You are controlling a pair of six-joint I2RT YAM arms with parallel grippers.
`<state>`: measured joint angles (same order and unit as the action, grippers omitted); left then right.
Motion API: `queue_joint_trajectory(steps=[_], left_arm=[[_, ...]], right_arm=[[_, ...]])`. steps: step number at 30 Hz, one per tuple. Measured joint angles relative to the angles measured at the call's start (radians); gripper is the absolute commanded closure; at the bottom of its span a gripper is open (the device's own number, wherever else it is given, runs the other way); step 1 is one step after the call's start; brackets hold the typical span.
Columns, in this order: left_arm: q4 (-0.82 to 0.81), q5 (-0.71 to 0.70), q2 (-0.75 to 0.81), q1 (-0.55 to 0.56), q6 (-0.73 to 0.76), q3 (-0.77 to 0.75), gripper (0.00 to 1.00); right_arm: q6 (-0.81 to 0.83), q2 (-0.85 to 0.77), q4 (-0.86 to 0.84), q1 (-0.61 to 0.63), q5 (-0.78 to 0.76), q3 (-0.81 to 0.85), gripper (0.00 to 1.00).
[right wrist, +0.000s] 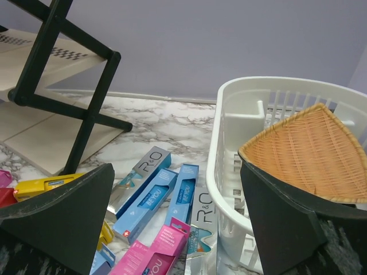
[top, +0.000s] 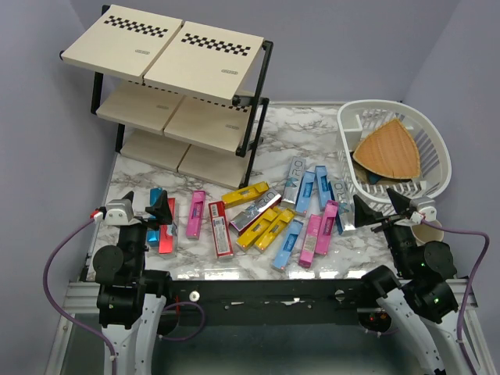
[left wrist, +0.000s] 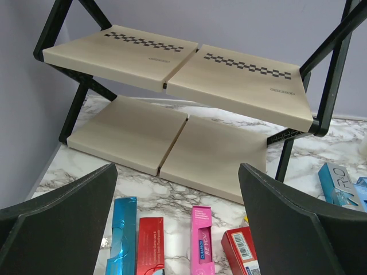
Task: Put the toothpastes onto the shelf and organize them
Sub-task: Pick up the toothpaste from the center of the board.
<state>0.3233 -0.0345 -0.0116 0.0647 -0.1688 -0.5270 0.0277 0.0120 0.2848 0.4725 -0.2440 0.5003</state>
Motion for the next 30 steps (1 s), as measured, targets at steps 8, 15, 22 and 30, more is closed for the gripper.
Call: queue_joint_trajectory(steps=[8, 15, 22, 30], left_arm=[[0.000, 0.000, 0.000, 0.000, 0.000, 0.000, 0.01], [0.001, 0.001, 0.000, 0.000, 0.000, 0.000, 0.01], [0.017, 0.004, 0.000, 0.000, -0.008, -0.002, 0.01], [0.019, 0.040, 0.000, 0.000, -0.020, -0.008, 0.01]], right_arm=[[-0.002, 0.000, 0.000, 0.000, 0.004, 0.000, 0.00], [-0.050, 0.000, 0.051, 0.000, 0.001, 0.071, 0.00], [-0.208, 0.241, 0.205, 0.000, -0.031, 0.307, 0.00], [-0.362, 0.756, 0.465, 0.002, 0.043, 0.444, 0.00]])
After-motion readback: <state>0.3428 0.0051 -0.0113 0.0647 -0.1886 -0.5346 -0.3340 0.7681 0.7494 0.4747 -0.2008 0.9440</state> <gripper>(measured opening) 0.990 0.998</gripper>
